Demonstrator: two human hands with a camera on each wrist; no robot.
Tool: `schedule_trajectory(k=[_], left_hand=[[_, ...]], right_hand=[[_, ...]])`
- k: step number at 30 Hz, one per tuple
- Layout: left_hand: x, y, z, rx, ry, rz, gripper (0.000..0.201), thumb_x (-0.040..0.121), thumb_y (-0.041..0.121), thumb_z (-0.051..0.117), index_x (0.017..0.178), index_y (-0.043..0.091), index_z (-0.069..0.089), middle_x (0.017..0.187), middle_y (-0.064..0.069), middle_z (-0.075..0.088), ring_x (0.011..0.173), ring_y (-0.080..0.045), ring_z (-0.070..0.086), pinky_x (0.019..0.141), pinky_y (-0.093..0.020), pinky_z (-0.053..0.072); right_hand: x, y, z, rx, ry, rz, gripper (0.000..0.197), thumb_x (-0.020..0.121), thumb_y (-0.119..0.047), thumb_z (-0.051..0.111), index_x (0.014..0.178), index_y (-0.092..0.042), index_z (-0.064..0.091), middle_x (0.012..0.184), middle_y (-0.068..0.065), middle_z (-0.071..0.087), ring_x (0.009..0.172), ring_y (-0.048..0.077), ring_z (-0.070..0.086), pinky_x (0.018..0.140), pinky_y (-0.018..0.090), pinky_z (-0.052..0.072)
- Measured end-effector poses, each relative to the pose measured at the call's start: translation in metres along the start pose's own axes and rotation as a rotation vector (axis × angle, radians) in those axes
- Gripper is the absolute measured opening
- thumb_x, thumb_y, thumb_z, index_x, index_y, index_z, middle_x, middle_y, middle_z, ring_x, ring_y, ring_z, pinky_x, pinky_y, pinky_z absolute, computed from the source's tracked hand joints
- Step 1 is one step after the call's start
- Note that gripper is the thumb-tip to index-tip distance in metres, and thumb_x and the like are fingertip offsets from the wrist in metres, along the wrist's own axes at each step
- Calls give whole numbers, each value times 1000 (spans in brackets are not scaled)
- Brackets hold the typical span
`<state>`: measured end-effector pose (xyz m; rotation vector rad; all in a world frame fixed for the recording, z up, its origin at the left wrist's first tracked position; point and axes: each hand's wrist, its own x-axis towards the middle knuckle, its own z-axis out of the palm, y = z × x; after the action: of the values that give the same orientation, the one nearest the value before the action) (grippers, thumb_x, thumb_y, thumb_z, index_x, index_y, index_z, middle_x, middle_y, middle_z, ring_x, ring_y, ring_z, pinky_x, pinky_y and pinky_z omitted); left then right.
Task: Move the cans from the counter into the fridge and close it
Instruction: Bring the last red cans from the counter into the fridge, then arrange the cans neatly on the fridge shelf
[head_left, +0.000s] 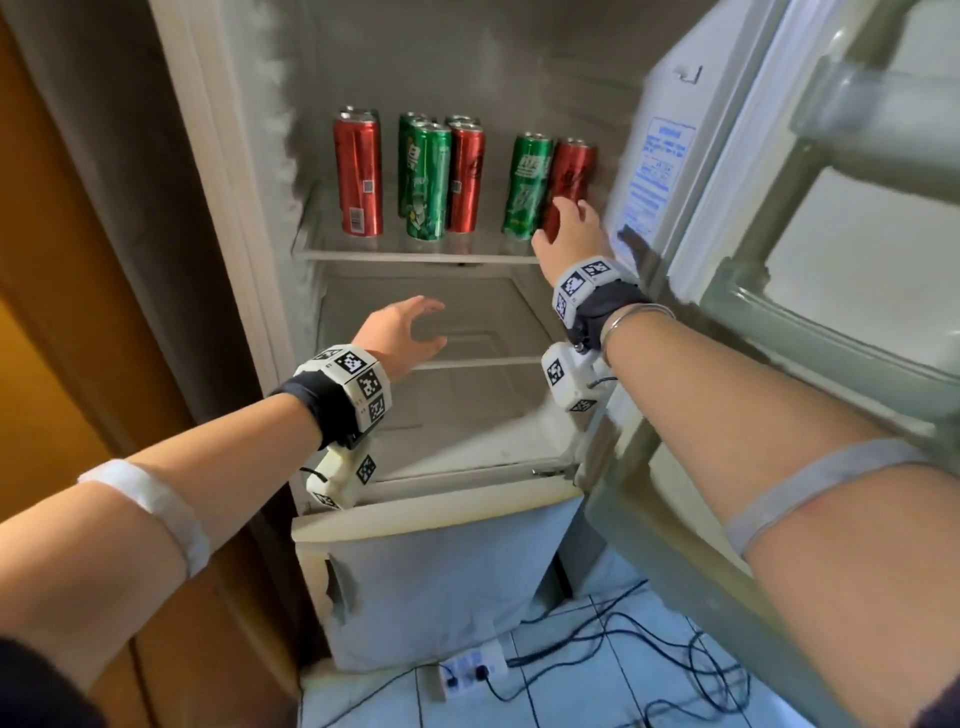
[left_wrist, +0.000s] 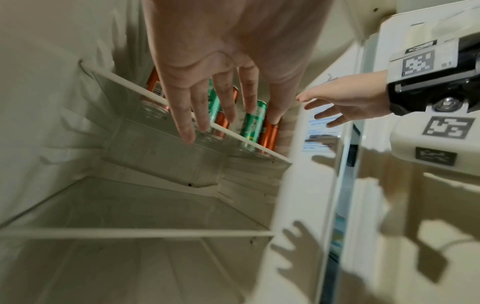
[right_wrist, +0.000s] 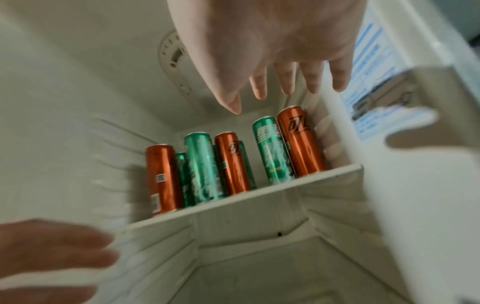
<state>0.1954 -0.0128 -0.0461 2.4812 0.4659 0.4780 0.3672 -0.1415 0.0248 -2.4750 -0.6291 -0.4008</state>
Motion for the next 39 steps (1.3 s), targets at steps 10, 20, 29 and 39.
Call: schedule_trajectory(k=[10,20,29,39], left_hand=[[-108,49,52,-48,-187,114,45,85,17,62,129,17,52,131,-5,57,121,-25,51,100,-27,36],[-192,117,130,-77,-375,248,41,86,19,60,126,17,52,128,-4,58,114,-23,54,93,-28,39],[-283,211,208,-67,-571,387,43,87,18,58,129,15,49,132,-6,55,121,-24,51,98,-27,37],[-403,377,321,-214,-772,631,39,86,16,61,124,12,55,127,-8,58,120,-23,52,104,-32,38]], right_hand=[[-167,58,0,13,-123,69,51,93,-31,45,142,-21,35,148,9,35,134,34,35,110,43,32],[-310,148,-58,11,-89,189,45,95,-24,46,138,-12,43,141,12,44,127,31,44,106,35,36],[-433,249,-129,13,-145,321,41,96,-23,47,136,-15,42,134,10,52,121,26,51,103,37,41],[-592,394,-270,-103,46,638,39,95,-26,45,132,-14,47,130,9,57,118,27,53,99,35,42]])
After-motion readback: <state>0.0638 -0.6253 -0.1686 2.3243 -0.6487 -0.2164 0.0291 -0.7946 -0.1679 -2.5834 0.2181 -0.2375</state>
